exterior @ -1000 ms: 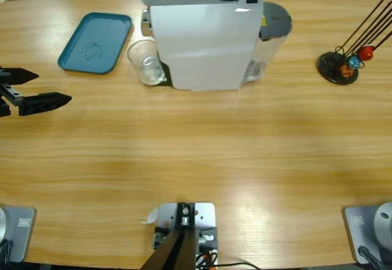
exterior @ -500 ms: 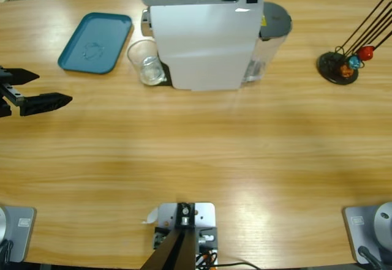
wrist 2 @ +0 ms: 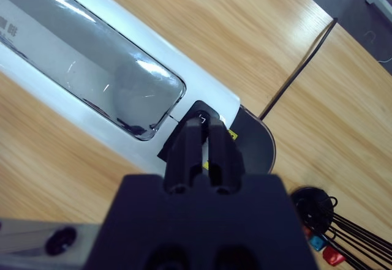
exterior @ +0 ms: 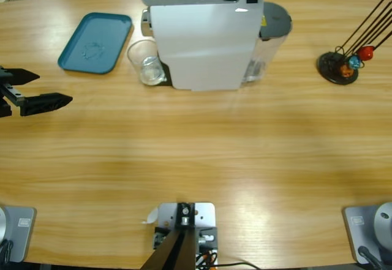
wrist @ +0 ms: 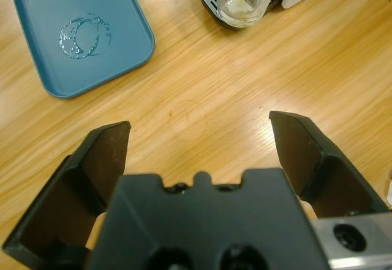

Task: Pour coffee

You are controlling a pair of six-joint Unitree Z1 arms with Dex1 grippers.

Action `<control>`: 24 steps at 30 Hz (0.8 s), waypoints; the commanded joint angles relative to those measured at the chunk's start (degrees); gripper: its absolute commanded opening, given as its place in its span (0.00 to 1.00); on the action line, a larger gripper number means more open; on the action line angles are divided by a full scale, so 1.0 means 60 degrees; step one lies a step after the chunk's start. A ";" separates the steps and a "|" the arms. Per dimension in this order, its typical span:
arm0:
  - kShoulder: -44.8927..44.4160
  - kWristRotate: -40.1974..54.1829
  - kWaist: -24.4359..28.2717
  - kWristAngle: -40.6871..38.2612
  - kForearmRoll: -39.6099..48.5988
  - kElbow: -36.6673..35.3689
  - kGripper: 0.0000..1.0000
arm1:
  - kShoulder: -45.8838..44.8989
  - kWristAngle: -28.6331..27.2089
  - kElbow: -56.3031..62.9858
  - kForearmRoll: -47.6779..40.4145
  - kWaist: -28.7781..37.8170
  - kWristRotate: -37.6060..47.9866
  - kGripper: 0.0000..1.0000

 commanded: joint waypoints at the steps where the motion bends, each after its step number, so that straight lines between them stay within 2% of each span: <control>1: 0.0224 0.0104 -0.0094 0.0058 -0.0084 0.0285 1.00 | 0.0004 -0.0056 0.0454 -0.0099 0.0083 0.0178 0.00; 3: 0.0215 0.0104 -0.0094 0.0058 -0.0084 0.0279 1.00 | -0.0256 0.0178 0.0430 -0.0304 0.0083 0.0175 0.00; 4: 0.0221 0.0104 -0.0094 0.0058 -0.0087 0.0282 1.00 | -0.0409 0.0269 0.0430 -0.0372 0.0080 0.0178 0.04; 5: 0.0230 0.0104 -0.0094 0.0058 -0.0087 0.0279 1.00 | -0.0587 0.0298 0.0430 -0.0416 0.0077 0.0178 0.31; 6: 0.0233 0.0104 -0.0094 0.0053 -0.0087 0.0279 1.00 | -0.0716 0.0310 0.0436 -0.0421 0.0077 0.0181 0.42; 8: 0.0242 0.0104 -0.0094 0.0044 -0.0087 0.0279 1.00 | -0.0913 0.0345 0.0448 -0.0369 0.0059 0.0190 0.76; 9: 0.0245 0.0104 -0.0094 0.0044 -0.0087 0.0279 1.00 | -0.0986 0.0345 0.0436 -0.0260 0.0047 0.0190 0.87; 10: 0.0239 0.0104 -0.0094 0.0041 -0.0087 0.0279 1.00 | -0.1044 0.0345 0.0427 -0.0149 0.0042 0.0192 0.93; 11: 0.0239 0.0104 -0.0094 0.0032 -0.0087 0.0279 1.00 | -0.1097 0.0345 0.0421 -0.0058 0.0033 0.0201 0.96; 24: 0.0245 0.0104 -0.0138 0.0047 -0.0087 0.0279 1.00 | -0.1097 0.0360 0.0213 0.0355 0.0033 0.0324 0.96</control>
